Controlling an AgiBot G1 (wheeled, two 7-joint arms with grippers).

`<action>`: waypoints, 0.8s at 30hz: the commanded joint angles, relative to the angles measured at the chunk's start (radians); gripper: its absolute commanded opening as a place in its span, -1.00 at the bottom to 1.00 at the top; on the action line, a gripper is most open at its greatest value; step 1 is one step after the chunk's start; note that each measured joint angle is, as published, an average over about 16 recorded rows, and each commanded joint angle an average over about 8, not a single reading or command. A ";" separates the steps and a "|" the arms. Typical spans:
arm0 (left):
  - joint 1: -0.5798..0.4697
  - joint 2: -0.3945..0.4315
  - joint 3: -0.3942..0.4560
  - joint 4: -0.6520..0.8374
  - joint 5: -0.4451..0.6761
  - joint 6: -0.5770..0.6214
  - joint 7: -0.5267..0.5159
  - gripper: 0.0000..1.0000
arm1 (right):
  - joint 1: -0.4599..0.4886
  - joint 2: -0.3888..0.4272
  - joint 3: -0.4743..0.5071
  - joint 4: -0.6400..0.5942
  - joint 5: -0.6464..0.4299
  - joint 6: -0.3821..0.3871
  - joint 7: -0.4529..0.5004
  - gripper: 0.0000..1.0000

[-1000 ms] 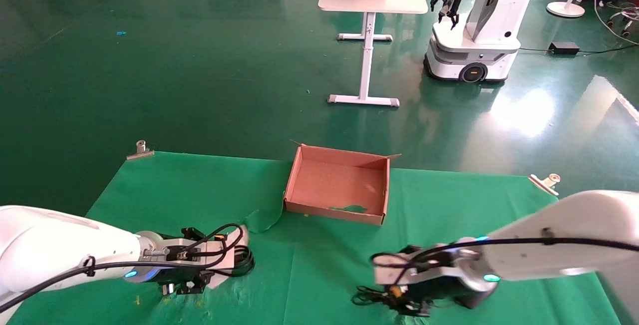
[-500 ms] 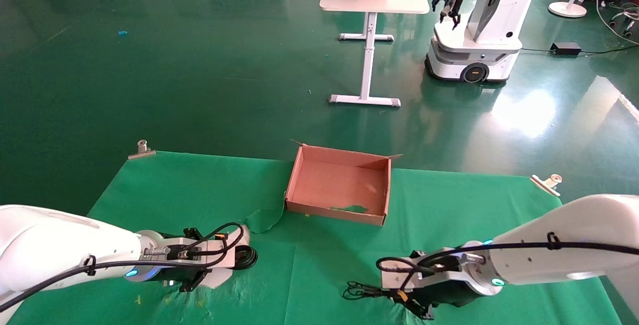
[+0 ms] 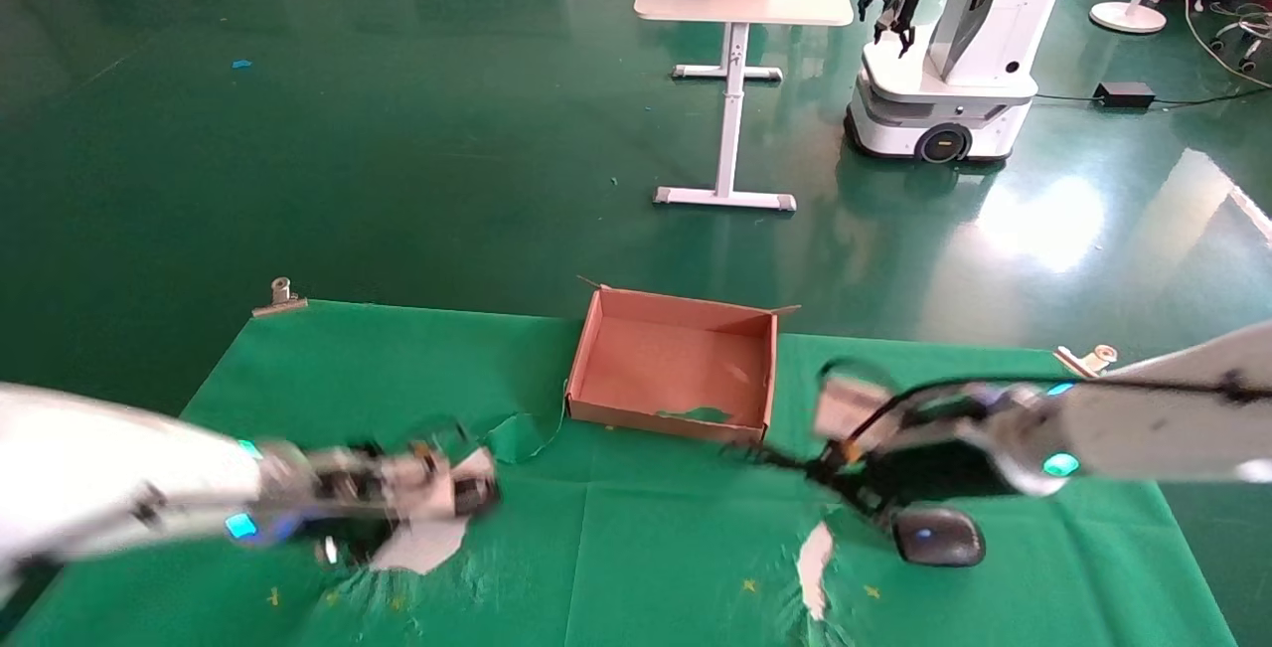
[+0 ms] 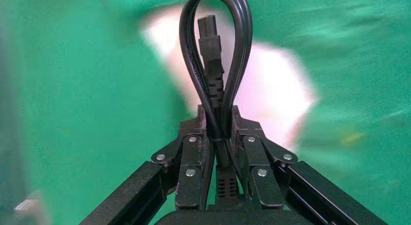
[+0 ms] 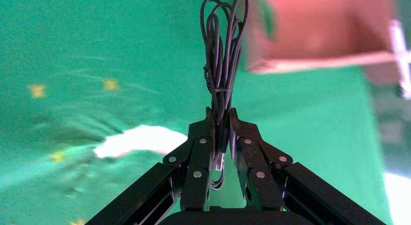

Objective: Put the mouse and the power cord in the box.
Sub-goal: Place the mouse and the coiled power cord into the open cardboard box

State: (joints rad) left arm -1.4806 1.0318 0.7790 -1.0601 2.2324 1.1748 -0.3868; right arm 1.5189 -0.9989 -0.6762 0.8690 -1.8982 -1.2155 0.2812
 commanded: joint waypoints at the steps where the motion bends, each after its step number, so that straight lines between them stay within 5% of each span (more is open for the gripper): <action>1: -0.027 -0.016 -0.017 -0.002 -0.017 0.010 -0.002 -1.00 | 0.020 0.021 0.017 -0.001 0.009 0.000 0.022 -1.00; 7: -0.122 0.000 -0.087 -0.038 -0.179 0.060 0.014 -1.00 | 0.076 0.076 0.051 -0.012 0.005 0.022 0.056 -1.00; 14: -0.183 0.131 -0.137 -0.026 -0.327 0.043 0.022 -1.00 | 0.162 0.107 0.077 -0.050 -0.017 0.064 0.046 -1.00; 19: -0.160 0.250 -0.095 0.034 -0.263 -0.089 0.116 -1.00 | 0.221 0.123 0.091 -0.075 -0.015 0.064 0.023 -1.00; 24: -0.112 0.330 0.033 0.136 -0.150 -0.347 0.288 -1.00 | 0.260 0.143 0.103 -0.079 -0.006 0.049 0.018 -1.00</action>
State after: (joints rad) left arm -1.5966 1.3390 0.8275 -0.9297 2.0537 0.8285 -0.1204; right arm 1.7727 -0.8534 -0.5740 0.7968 -1.9064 -1.1671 0.3066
